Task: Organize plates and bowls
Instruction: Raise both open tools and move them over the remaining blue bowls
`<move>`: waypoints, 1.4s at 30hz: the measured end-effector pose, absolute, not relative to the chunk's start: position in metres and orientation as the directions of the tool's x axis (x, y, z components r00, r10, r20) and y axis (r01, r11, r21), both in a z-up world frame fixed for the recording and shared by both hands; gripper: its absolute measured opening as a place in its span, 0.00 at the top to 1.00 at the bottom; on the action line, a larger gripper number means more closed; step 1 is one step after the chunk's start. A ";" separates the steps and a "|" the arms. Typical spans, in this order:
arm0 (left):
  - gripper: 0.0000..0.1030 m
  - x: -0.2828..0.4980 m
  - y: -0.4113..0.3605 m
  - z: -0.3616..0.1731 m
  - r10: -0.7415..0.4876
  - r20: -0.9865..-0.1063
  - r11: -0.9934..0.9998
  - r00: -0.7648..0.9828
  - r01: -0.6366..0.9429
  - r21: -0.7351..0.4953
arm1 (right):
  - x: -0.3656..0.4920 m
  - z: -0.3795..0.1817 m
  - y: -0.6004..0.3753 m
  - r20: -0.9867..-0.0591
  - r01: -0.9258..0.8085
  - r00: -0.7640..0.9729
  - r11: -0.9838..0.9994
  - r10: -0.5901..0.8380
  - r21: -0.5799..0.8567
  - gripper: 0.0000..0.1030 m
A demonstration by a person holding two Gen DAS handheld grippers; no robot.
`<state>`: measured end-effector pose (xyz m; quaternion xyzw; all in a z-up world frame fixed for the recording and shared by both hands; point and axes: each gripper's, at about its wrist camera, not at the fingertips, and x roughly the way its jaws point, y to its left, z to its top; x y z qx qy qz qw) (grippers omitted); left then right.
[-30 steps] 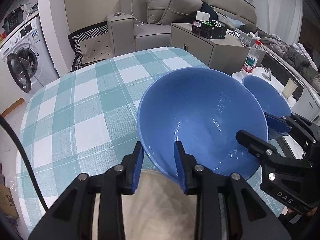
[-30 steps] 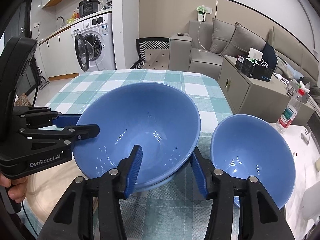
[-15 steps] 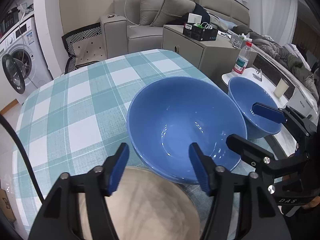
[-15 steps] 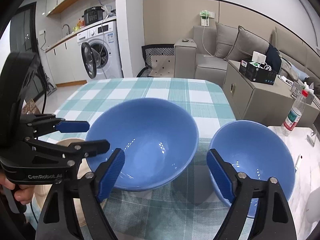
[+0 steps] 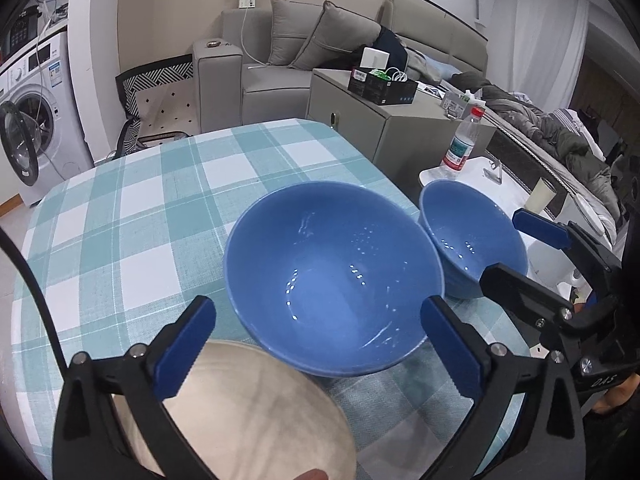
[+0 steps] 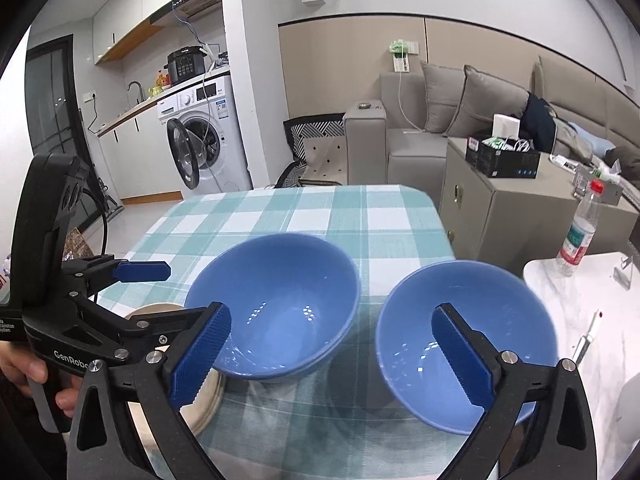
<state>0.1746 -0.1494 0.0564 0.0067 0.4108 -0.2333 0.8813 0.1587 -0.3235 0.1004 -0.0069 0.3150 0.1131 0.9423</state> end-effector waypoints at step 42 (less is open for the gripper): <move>0.37 0.135 -0.279 0.056 -0.503 -0.721 0.784 0.476 0.602 -0.149 | 0.149 0.114 -0.455 -0.588 0.037 0.804 0.981 0.084 0.190 0.01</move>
